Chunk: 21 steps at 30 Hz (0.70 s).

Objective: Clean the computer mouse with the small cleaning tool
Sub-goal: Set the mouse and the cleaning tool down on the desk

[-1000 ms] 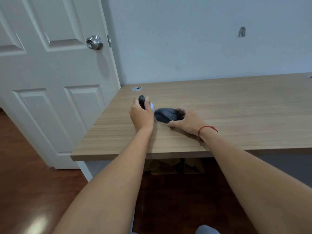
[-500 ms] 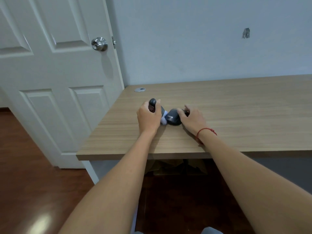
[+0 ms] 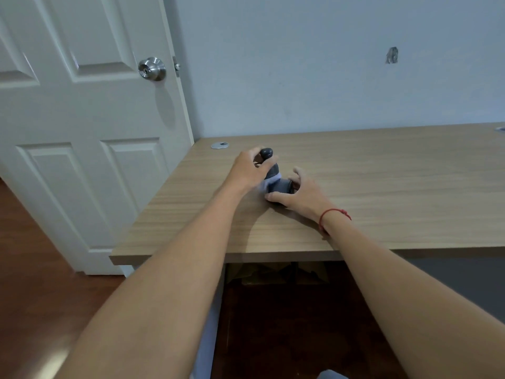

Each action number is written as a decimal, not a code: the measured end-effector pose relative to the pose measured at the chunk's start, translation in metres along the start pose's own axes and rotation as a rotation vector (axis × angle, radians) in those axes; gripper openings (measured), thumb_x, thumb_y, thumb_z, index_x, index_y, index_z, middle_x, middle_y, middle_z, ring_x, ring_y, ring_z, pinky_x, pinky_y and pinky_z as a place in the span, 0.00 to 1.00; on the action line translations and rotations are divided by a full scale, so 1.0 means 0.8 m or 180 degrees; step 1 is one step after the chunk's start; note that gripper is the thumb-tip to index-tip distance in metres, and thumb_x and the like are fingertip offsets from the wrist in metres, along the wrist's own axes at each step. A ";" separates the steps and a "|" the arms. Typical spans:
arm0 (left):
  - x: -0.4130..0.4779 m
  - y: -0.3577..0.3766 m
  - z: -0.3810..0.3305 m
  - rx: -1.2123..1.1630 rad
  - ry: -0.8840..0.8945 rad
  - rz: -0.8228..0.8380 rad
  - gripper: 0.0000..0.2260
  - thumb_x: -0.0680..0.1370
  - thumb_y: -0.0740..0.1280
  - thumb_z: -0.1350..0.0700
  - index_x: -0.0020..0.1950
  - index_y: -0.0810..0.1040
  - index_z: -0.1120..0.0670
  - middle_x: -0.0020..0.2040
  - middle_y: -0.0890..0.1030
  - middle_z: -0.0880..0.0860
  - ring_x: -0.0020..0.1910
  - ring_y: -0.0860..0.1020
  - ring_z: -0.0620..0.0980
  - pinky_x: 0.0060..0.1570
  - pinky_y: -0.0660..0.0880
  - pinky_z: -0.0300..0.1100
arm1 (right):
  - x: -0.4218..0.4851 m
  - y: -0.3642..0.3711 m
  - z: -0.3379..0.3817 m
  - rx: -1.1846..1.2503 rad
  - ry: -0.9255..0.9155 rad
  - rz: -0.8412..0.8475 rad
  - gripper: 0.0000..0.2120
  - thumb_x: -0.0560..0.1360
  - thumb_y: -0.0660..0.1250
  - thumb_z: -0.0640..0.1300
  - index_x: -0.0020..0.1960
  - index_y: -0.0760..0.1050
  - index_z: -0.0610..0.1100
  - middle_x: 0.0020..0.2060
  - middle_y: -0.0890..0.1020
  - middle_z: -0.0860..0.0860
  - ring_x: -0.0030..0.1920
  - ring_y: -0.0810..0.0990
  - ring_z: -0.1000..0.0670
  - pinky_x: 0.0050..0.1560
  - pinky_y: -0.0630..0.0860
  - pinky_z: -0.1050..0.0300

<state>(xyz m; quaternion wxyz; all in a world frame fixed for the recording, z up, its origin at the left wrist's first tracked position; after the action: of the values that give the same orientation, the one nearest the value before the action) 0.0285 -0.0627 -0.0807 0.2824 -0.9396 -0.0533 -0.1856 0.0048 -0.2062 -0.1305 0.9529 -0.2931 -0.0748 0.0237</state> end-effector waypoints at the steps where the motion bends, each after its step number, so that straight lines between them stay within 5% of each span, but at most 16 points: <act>1: 0.002 -0.003 -0.003 -0.0062 0.0000 0.0174 0.11 0.76 0.68 0.51 0.54 0.78 0.56 0.47 0.81 0.53 0.46 0.78 0.48 0.46 0.73 0.38 | 0.001 0.000 -0.001 -0.0003 0.0008 0.0008 0.52 0.64 0.76 0.59 0.78 0.52 0.46 0.74 0.68 0.49 0.74 0.66 0.45 0.74 0.62 0.42; 5: 0.007 -0.005 -0.011 -0.0050 0.0026 0.0597 0.09 0.76 0.69 0.51 0.51 0.79 0.55 0.46 0.81 0.54 0.43 0.77 0.46 0.41 0.73 0.38 | 0.002 0.000 -0.004 0.0014 -0.0052 0.0099 0.52 0.63 0.76 0.59 0.78 0.53 0.47 0.74 0.68 0.49 0.74 0.66 0.45 0.74 0.62 0.42; 10: 0.000 -0.008 0.027 0.0696 0.0110 0.0033 0.04 0.74 0.70 0.54 0.41 0.77 0.52 0.44 0.84 0.56 0.45 0.81 0.54 0.49 0.77 0.47 | 0.002 -0.001 -0.003 -0.0030 -0.0226 0.0002 0.39 0.66 0.76 0.57 0.72 0.67 0.46 0.68 0.74 0.49 0.66 0.72 0.49 0.63 0.69 0.57; 16: -0.025 -0.009 0.051 0.1140 0.0289 -0.0009 0.10 0.71 0.70 0.57 0.51 0.83 0.50 0.47 0.85 0.49 0.35 0.77 0.43 0.42 0.72 0.37 | 0.022 0.003 0.005 -0.0198 -0.0484 -0.0444 0.25 0.71 0.73 0.51 0.64 0.75 0.41 0.61 0.78 0.44 0.63 0.76 0.45 0.65 0.72 0.52; 21: -0.032 -0.006 0.052 0.1134 0.0233 -0.0004 0.17 0.68 0.73 0.52 0.56 0.82 0.51 0.55 0.84 0.51 0.52 0.81 0.49 0.56 0.76 0.43 | 0.040 0.013 0.009 -0.0387 -0.0455 -0.0454 0.24 0.74 0.69 0.50 0.66 0.73 0.41 0.63 0.77 0.44 0.65 0.74 0.45 0.63 0.67 0.58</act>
<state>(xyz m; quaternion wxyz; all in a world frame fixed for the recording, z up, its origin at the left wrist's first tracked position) 0.0171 -0.0360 -0.1201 0.4460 -0.8674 -0.0755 -0.2075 0.0349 -0.1908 -0.1260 0.9249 -0.3418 -0.1645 -0.0280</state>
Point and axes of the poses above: each hand's wrist, its own x-axis towards the middle knuckle, its own y-axis out of the palm, z = x × y, the point moved 4 cm from there along x, towards the middle knuckle
